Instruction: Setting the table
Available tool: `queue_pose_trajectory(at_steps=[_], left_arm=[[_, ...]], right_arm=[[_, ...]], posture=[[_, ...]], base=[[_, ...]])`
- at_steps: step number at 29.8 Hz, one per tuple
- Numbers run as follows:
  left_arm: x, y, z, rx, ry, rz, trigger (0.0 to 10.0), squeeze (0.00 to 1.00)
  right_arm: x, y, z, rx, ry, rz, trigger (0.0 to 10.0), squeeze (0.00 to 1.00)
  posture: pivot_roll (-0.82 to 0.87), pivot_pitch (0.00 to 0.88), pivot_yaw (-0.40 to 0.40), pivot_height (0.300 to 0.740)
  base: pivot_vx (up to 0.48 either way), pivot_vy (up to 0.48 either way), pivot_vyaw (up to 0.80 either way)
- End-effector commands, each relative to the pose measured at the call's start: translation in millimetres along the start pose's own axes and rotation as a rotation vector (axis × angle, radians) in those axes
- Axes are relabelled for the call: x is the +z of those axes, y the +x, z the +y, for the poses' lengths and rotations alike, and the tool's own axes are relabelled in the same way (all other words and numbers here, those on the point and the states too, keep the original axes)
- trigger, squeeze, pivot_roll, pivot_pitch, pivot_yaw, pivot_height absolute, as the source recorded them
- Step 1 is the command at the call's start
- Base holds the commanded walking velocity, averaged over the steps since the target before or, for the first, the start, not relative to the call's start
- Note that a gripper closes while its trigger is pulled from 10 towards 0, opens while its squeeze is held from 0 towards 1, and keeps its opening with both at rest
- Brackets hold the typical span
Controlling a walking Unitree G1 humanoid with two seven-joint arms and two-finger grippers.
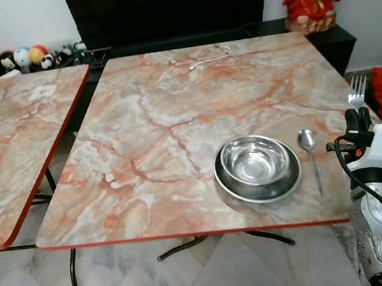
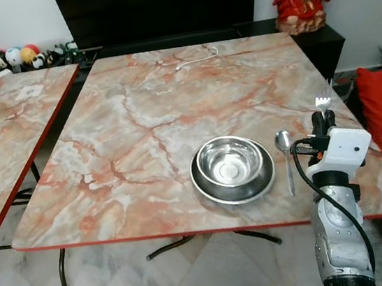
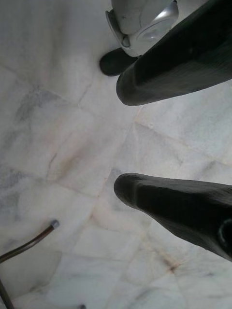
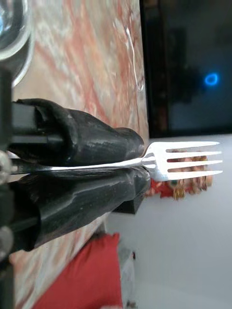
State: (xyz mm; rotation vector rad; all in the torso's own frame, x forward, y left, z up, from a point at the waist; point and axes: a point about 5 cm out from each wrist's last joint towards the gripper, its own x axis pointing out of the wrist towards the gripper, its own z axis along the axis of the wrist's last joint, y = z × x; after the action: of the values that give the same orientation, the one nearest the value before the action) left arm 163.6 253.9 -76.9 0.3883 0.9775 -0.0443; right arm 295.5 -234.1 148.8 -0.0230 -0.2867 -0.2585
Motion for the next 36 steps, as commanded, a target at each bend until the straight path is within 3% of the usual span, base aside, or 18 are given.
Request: queue_pose_trajectory(at_steps=[1,10,18,21,23,32,36], left_arm=[[-2.4,-0.4,-0.4,-0.005,-0.004,0.01,10.0,0.0],[-4.1,-0.9,-1.0,-0.007,-0.01,0.012,10.0,0.0],[-4.2,-0.8,-2.5,-0.01,-0.011,0.011,10.0,0.0],[-4.1,-0.8,-2.8,-0.011,-0.011,0.011,10.0,0.0],[-4.4,-0.8,-3.2,-0.013,-0.011,0.012,10.0,0.0],[-4.2,-0.6,-4.4,-0.018,-0.011,0.013,10.0,0.0],[-4.7,-0.8,-3.6,-0.016,-0.01,0.015,10.0,0.0]], right_arm=[[0.6,2.0,2.9,0.009,0.004,0.0,10.0,0.0],[1.7,4.3,-2.0,-0.005,-0.008,-0.003,10.0,0.0],[1.3,13.6,-26.4,-0.058,-0.102,0.046,10.0,0.0],[-3.9,17.9,-40.6,-0.098,-0.152,0.112,10.0,0.0],[-16.2,21.8,-56.1,-0.144,-0.143,0.243,10.0,0.0],[-41.3,21.7,-52.7,-0.103,-0.066,0.436,10.0,0.0],[-47.7,20.3,-51.2,-0.088,-0.036,0.451,10.0,0.0]], posture=[[0.02,0.0,0.045,0.74],[0.02,0.0,0.045,0.74],[0.01,0.0,0.045,0.74],[0.01,0.0,0.046,0.74],[0.01,0.0,0.046,0.74],[0.01,0.0,0.048,0.74],[0.02,0.0,0.051,0.74]], base=[[0.0,0.0,0.0],[0.0,0.0,0.0],[0.0,0.0,0.0],[0.0,0.0,0.0],[0.0,0.0,0.0],[0.0,0.0,0.0],[0.0,0.0,0.0]])
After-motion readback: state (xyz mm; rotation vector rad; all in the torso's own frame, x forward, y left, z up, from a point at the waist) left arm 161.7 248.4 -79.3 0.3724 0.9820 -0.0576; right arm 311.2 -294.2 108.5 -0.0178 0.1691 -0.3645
